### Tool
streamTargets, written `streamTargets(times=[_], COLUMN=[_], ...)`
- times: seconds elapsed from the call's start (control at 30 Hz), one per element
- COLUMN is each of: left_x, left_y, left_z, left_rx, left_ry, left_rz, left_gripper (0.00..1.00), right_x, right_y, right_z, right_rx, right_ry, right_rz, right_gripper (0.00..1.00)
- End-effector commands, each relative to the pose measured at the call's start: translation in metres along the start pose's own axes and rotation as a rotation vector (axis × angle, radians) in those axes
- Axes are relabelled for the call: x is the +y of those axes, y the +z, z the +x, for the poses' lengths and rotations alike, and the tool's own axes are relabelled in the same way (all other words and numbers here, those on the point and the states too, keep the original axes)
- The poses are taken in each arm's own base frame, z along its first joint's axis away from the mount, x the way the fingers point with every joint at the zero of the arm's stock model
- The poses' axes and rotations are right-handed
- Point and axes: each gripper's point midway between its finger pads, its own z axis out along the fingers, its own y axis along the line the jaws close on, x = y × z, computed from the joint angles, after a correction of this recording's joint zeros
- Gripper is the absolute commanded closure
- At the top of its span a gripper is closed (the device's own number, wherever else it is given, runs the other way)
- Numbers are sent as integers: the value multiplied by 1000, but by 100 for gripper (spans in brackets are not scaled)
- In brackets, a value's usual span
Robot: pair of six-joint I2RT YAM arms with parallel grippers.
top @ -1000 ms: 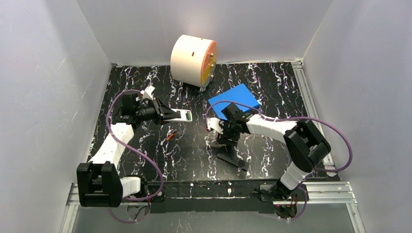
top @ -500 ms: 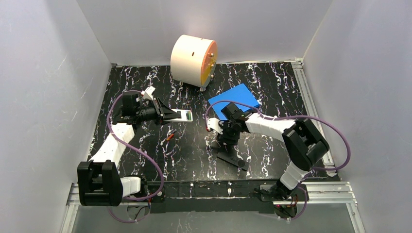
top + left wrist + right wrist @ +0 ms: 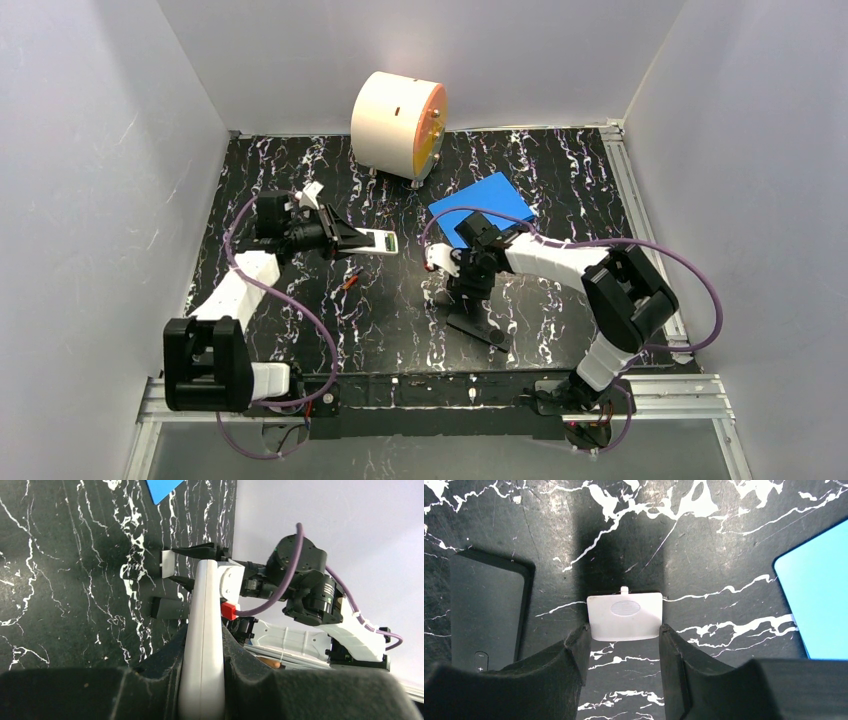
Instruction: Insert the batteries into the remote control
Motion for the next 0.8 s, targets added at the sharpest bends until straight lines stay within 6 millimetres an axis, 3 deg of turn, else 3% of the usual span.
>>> streamTargets(times=[0.0, 0.4, 0.77], left_x=[9, 21, 18], left_y=[10, 57, 80], left_z=[14, 34, 38], left_rx=[69, 210, 267], left_ry=[-25, 14, 91], left_rz=[3, -19, -10], left_gripper=[100, 100, 100], right_x=[-9, -15, -7], right_y=[-23, -53, -73], right_z=[-14, -33, -66], right_rx=[-28, -130, -283], right_ry=[3, -4, 5], right_rz=[49, 111, 75], right_gripper=[55, 56, 55])
